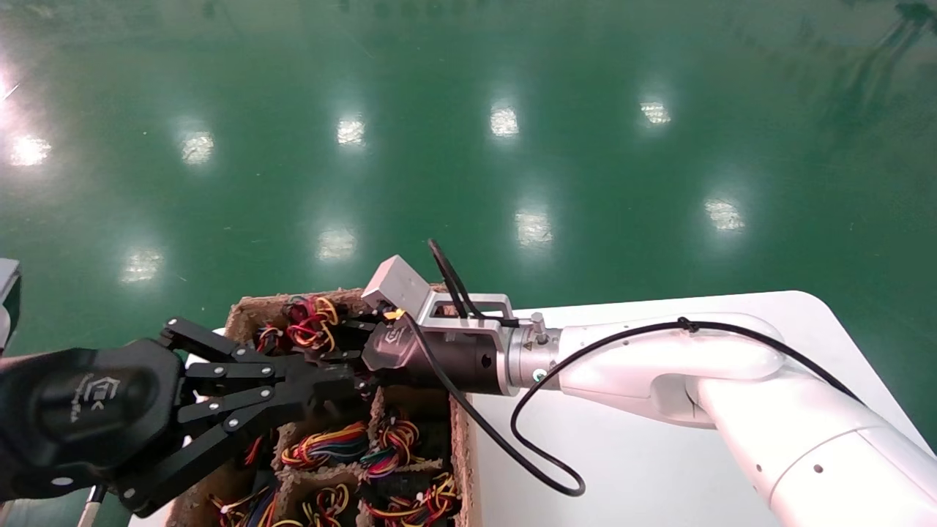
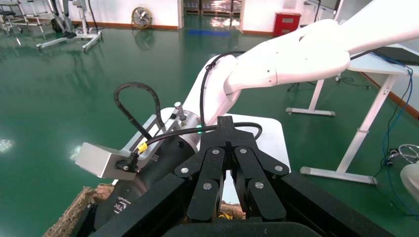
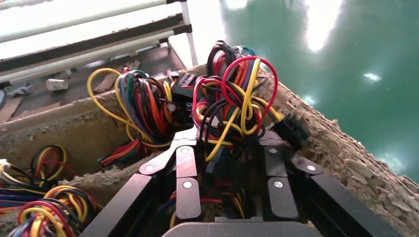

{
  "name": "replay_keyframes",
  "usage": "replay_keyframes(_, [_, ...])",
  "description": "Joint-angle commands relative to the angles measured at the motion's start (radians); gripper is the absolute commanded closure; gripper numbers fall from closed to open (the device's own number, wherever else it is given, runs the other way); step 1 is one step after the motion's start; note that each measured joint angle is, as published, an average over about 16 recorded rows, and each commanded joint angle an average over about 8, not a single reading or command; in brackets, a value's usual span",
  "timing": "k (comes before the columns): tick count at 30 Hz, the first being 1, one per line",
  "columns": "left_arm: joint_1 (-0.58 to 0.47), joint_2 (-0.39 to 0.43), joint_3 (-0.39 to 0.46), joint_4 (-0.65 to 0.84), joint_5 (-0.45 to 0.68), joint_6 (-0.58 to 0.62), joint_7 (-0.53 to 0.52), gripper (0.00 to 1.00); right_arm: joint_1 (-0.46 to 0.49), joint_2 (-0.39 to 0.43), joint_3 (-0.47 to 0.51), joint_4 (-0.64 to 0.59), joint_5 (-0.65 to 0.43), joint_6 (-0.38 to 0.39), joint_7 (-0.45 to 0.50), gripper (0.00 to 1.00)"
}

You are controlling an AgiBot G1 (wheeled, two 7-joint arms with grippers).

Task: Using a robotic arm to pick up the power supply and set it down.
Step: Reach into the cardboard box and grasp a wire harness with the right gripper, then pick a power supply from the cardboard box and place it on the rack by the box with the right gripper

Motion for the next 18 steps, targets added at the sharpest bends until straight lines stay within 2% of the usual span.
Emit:
replay_keyframes(1, [0.000, 0.000, 0.000, 0.000, 0.000, 0.000, 0.000, 1.00, 0.004, 0.002, -0.018, 0.004, 0.014, 0.012, 0.003, 1.00])
replay_keyframes(8, [0.000, 0.000, 0.000, 0.000, 0.000, 0.000, 0.000, 1.00, 0.034, 0.009, -0.041, -0.030, 0.051, -0.027, -0.016, 1.00])
replay_keyframes(18, [0.000, 0.000, 0.000, 0.000, 0.000, 0.000, 0.000, 1.00, 0.074, 0.011, -0.058, -0.087, 0.095, -0.128, -0.054, 1.00])
